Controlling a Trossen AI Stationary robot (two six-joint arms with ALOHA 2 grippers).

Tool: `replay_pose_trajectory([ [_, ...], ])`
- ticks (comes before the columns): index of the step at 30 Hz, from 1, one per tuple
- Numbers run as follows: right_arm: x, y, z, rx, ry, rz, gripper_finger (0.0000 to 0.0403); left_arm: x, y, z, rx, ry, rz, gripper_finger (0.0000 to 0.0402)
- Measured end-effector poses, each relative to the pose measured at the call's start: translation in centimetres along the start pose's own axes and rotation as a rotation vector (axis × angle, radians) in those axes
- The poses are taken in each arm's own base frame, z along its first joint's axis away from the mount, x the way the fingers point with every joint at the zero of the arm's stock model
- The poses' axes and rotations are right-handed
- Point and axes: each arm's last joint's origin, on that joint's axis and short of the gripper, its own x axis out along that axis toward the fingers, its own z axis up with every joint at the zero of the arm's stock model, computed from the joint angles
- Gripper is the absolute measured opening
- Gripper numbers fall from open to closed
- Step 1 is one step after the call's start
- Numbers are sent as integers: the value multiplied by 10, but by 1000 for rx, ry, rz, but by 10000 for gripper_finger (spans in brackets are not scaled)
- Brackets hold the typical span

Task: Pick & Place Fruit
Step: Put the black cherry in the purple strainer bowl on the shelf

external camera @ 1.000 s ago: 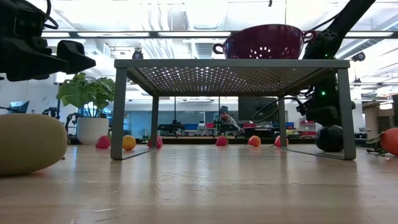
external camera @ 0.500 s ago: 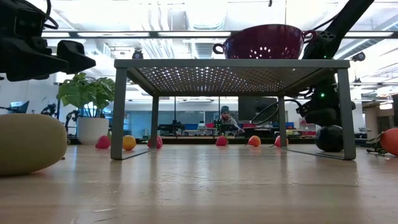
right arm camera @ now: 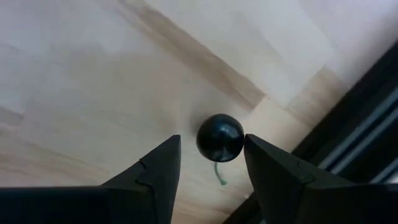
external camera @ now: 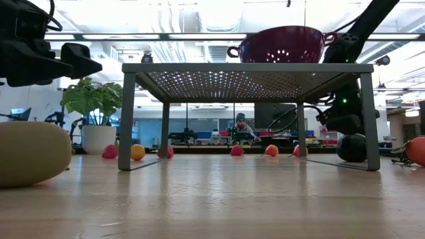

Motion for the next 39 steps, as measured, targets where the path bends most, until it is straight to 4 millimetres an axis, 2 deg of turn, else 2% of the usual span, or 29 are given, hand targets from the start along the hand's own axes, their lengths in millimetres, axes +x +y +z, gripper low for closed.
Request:
replay_pose_trajectory([
  [7,1,0,0,2,3,4,162,0,0,0,0,0,0,291],
  [17,0,3,0,7,2,51,173,0,0,0,0,0,0,291],
  [39,1,4,2,-8,-7,58,112,0,0,0,0,0,0,291],
])
